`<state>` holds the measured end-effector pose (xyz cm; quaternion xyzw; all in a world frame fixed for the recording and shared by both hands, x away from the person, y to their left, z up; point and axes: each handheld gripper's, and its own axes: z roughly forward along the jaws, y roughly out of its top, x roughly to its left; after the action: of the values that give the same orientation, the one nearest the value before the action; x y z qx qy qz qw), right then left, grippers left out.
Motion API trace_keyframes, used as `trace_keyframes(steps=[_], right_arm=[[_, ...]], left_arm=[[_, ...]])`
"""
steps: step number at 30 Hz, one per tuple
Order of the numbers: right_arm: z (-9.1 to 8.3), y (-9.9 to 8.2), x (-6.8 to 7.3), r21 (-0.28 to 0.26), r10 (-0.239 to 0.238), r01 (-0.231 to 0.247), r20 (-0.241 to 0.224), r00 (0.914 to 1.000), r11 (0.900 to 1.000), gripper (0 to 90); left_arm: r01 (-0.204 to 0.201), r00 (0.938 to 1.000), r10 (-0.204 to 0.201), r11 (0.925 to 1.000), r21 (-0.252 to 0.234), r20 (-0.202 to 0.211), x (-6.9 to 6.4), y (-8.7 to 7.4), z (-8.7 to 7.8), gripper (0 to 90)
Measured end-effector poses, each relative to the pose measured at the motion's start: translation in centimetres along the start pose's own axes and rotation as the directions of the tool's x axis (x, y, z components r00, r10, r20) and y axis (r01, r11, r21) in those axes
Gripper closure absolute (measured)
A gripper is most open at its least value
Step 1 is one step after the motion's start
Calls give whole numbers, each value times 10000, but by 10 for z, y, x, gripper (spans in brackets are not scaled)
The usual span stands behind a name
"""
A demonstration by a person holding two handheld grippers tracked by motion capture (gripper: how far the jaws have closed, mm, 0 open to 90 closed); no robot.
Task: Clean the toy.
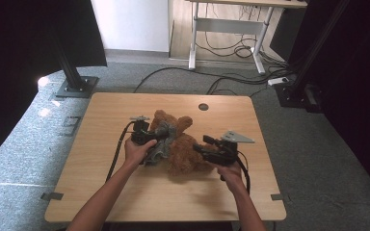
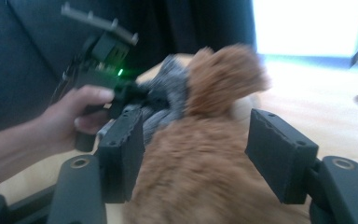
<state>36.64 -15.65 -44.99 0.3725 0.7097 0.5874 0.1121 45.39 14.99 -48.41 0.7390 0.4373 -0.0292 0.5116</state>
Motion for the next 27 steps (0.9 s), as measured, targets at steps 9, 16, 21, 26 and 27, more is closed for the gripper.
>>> trace_keyframes(steps=[9, 16, 21, 26, 27], right_arm=[[61, -6, 8, 2205, -228, 47, 794, 9966, 9754, 237], [74, -16, 9, 3074, -1211, 849, 1009, 9875, 9478, 426], [69, -22, 5, 2890, -1290, 1161, 258, 9913, 9503, 649], [58, -28, 3, 2455, -1307, 1412, -586, 9897, 9591, 735], [55, -29, 3, 2400, -1286, 1445, -805, 9884, 9600, 743]], left_arm=[[106, 9999, -106, 9999, 66, 50, 1, -2, -2, 750], [63, 9999, -64, 9999, 95, 135, 1, -5, -7, 748], [-131, 9994, 136, 9998, -180, 302, -1, -2, -22, 746], [-124, 9982, 169, 9969, -783, 570, -1, 3, -43, 745], [-102, 9980, 161, 9954, -952, 609, -1, 5, -49, 745]])
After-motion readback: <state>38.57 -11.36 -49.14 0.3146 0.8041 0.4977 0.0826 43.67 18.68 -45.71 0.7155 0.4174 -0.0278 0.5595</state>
